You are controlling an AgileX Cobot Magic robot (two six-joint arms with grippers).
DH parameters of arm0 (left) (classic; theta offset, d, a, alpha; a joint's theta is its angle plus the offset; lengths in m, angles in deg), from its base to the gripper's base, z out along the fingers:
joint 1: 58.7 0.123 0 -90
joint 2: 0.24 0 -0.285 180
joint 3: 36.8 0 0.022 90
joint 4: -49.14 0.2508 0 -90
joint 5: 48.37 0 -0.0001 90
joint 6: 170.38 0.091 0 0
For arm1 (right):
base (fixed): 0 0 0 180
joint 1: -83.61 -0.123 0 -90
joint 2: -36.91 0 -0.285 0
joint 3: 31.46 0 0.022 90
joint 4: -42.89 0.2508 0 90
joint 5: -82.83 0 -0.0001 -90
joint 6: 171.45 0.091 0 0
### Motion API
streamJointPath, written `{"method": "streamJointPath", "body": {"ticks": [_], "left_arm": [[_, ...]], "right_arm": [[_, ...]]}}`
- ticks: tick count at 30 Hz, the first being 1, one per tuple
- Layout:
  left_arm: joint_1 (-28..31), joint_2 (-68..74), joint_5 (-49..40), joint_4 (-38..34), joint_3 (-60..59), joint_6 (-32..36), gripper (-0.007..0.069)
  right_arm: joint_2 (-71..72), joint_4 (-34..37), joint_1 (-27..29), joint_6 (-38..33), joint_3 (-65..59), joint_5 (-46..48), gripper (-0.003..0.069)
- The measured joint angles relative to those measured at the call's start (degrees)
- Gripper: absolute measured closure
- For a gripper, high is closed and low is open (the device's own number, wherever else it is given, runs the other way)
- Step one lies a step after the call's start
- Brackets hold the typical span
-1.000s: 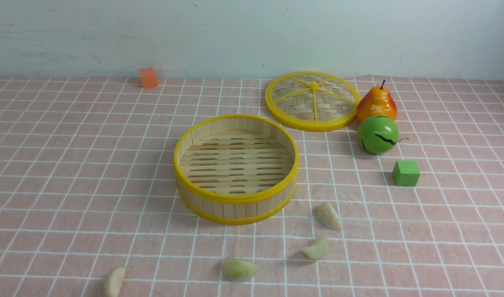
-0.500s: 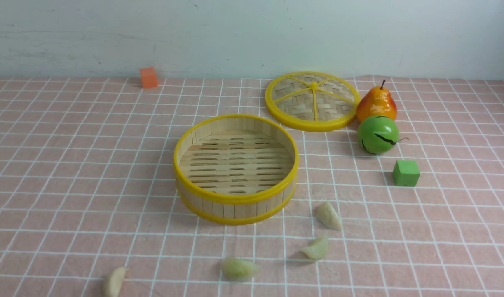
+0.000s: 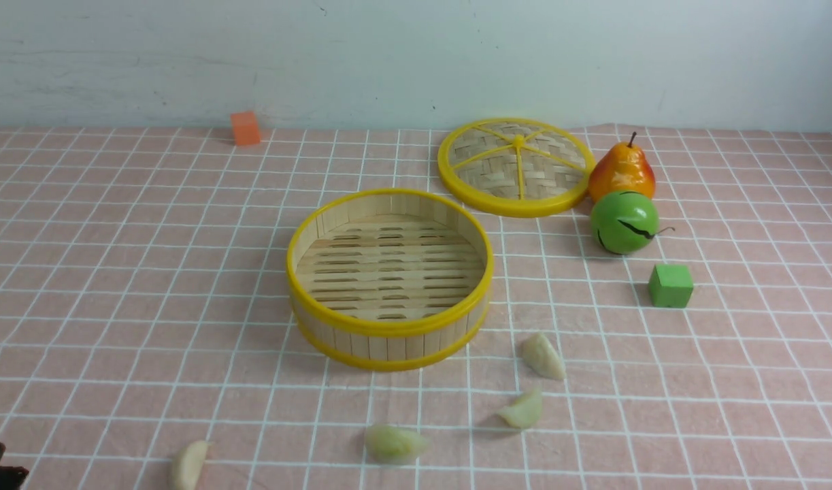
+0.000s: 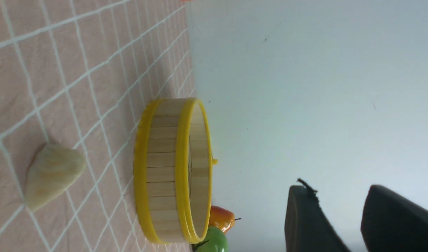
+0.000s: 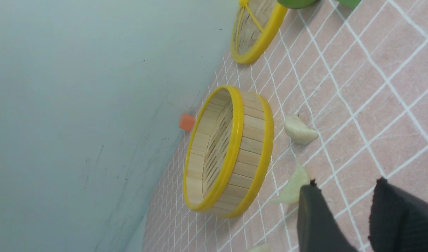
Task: Put the dumplings into the steamer on the table with the pink tablecloth.
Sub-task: 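Reach for and grasp a dumpling on the table with the left gripper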
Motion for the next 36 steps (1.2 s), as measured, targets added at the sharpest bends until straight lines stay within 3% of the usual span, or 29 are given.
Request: {"method": "streamJointPath", "body": {"ticks": [7, 9, 10, 13, 14, 15, 20, 23, 26, 28, 31, 32, 36], "left_arm": [[0.00, 0.07, -5.79, 5.44, 11.77, 18.72, 0.0386], [0.00, 3.32, -12.43, 8.08, 16.28, 25.05, 0.0386], [0.00, 3.78, -13.80, 8.67, 17.03, 25.76, 0.0387], [0.00, 15.34, -26.79, 16.69, 24.48, 28.46, 0.0431], [0.00, 16.10, -26.79, 16.69, 24.48, 28.46, 0.0435], [0.00, 22.27, -32.43, 20.97, 28.43, 28.70, 0.0475], [-0.06, 38.99, -48.02, 29.50, 39.26, 30.14, 0.0638], [-2.05, 45.37, -51.54, 31.34, 41.90, 30.52, 0.0638], [-6.64, 51.91, -51.60, 33.50, 43.06, 30.43, 0.0638], [-10.73, 57.56, -50.42, 36.21, 43.60, 28.86, 0.0637], [-14.34, 64.74, -48.89, 40.34, 44.70, 25.88, 0.0581], [-14.64, 65.69, -48.75, 40.57, 44.79, 25.72, 0.0581], [-15.85, 74.38, -44.29, 43.04, 46.54, 23.92, 0.0357]], "right_arm": [[0.00, 0.17, 0.00, -6.67, 1.60, 0.00, 0.0421], [-1.07, -1.07, 0.00, -10.70, 5.43, -0.12, 0.0456], [-1.60, -1.44, 0.00, -11.06, 5.79, -0.19, 0.0462], [-11.05, -6.96, 0.00, -18.90, 14.33, 0.96, 0.0606], [-11.05, -6.96, 0.00, -19.42, 14.92, 0.96, 0.0615], [-16.42, -10.06, 0.00, -23.07, 19.34, 3.10, 0.0660], [-39.73, -19.80, 0.00, -34.26, 38.27, 19.18, 0.0679], [-48.18, -21.36, -1.02, -36.77, 45.57, 27.42, 0.0679], [-58.29, -23.56, -6.90, -37.77, 51.40, 34.56, 0.0675], [-64.07, -27.93, -16.64, -37.69, 54.00, 37.14, 0.0669], [-68.21, -34.21, -26.34, -35.04, 54.53, 37.99, 0.0669], [-68.43, -34.68, -26.95, -34.75, 54.53, 37.96, 0.0669], [-70.56, -43.50, -36.27, -29.04, 54.60, 37.19, 0.0662]]}}
